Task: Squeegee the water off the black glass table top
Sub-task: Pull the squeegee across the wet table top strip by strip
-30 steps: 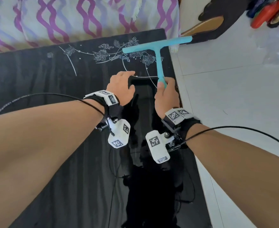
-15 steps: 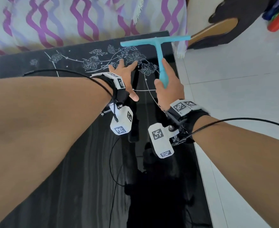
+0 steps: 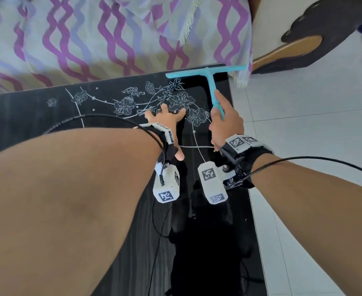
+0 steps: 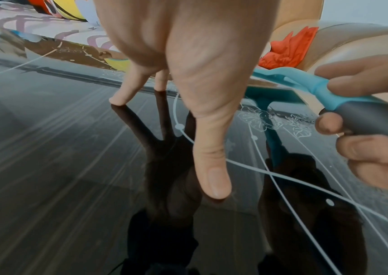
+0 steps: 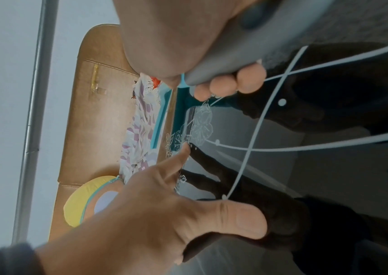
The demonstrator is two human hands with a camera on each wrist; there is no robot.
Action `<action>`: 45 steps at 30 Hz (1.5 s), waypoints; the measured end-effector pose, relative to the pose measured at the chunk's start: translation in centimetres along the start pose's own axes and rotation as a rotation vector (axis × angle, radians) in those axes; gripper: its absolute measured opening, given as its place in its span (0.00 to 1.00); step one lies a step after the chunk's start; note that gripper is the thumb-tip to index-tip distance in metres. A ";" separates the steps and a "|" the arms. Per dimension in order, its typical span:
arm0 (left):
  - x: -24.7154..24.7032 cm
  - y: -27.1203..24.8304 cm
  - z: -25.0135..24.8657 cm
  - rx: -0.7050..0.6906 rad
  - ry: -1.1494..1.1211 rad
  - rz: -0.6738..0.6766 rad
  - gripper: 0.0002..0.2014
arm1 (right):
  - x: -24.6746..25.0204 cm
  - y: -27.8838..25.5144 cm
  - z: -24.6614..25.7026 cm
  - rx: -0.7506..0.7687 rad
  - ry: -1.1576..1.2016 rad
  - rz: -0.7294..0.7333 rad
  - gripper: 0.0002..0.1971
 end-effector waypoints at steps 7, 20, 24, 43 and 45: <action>-0.4 0.5 0.2 0.005 -0.038 0.057 0.73 | -0.4 1.4 1.1 -0.028 -0.128 0.010 0.25; -0.3 -0.5 0.4 -0.004 -0.276 -0.109 0.81 | 0.8 -2.4 -1.2 0.002 -0.220 -0.048 0.24; -0.1 -0.6 0.7 -0.026 -0.342 -0.186 0.83 | 1.5 -3.7 -1.8 -0.017 -0.241 -0.052 0.24; -7.3 -9.2 -1.8 -0.005 -0.405 -0.177 0.68 | 2.5 -17.1 -5.9 -0.114 -0.371 -0.010 0.27; -8.2 -10.6 -2.1 -0.021 -0.393 -0.163 0.69 | 2.4 -18.8 -6.5 -0.129 -0.356 -0.006 0.27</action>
Point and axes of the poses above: each hand's wrist, its own y-axis towards the middle knuckle, its own x-axis out of the back of the hand, z = x × y, the point moved 9 cm from there along y, towards the middle knuckle, and after that the axes turned 2 degrees about -x, right-handed, at the moved point
